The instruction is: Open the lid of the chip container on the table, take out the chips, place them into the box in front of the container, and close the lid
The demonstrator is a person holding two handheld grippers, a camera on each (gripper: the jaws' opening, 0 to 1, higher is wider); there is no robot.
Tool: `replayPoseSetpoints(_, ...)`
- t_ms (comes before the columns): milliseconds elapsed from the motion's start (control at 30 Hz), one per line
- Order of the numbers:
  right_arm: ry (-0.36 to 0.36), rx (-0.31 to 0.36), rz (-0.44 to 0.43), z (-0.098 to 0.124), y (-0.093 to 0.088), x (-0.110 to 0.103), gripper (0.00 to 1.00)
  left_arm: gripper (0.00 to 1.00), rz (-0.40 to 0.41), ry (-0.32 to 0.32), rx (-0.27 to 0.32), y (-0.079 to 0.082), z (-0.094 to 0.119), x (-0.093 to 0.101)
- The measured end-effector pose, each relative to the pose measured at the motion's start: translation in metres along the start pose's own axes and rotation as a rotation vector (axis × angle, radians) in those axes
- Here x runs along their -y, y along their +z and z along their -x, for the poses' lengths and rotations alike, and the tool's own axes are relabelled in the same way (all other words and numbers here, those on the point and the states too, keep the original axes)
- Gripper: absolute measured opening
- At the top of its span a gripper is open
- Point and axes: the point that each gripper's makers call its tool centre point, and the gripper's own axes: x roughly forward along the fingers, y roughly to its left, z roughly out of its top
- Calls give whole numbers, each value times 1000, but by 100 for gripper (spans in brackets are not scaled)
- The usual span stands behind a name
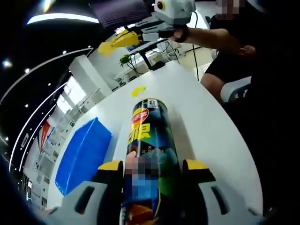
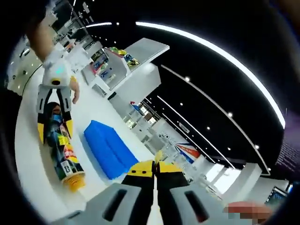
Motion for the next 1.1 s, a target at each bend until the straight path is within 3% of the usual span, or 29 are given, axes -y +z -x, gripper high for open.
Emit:
replayPoseSetpoints(100,67,0,35,-33,11,-4,1,51,-9,3,-10,-1,0,0)
replayPoseSetpoints(133,99,-43,13,-48,7,-9,1,51,-7,3,-9,-1,0,0)
replayPoseSetpoints(200,143,-24,-7,-77,12,-19,1,51,7,0,0,-1,0,-1)
replayPoseSetpoints(300,211,-65,-68,-112,4,-37,1,51,14,-5,3,-1,0,-1)
replayPoseSetpoints(433,268,-154,-47,-172,-26,-62,1,51,21,-6,2,1,0,0)
replayPoseSetpoints(533,370,-231,-112,-202,-55,-96,1,51,16,-1,-2,0,0,1)
replayPoseSetpoints(667,405,-460,-208,-227,-110,-127,1,52,-1,6,-13,-1,-1,2)
replayPoseSetpoints(833,430,-502,-195,-238,-126,-143,1,52,5,-2,-13,-2,-1,0)
replayPoseSetpoints(967,467,-569,-255,-240,-132,-157,1,52,33,-16,-7,-7,-4,-6)
replayPoseSetpoints(1033,501,-570,-281,-239,-132,-165,1,52,38,-21,-5,-8,-4,-7)
replayPoseSetpoints(1100,486,-586,-285,-240,-135,-164,1,52,38,-22,-3,-8,-4,-6)
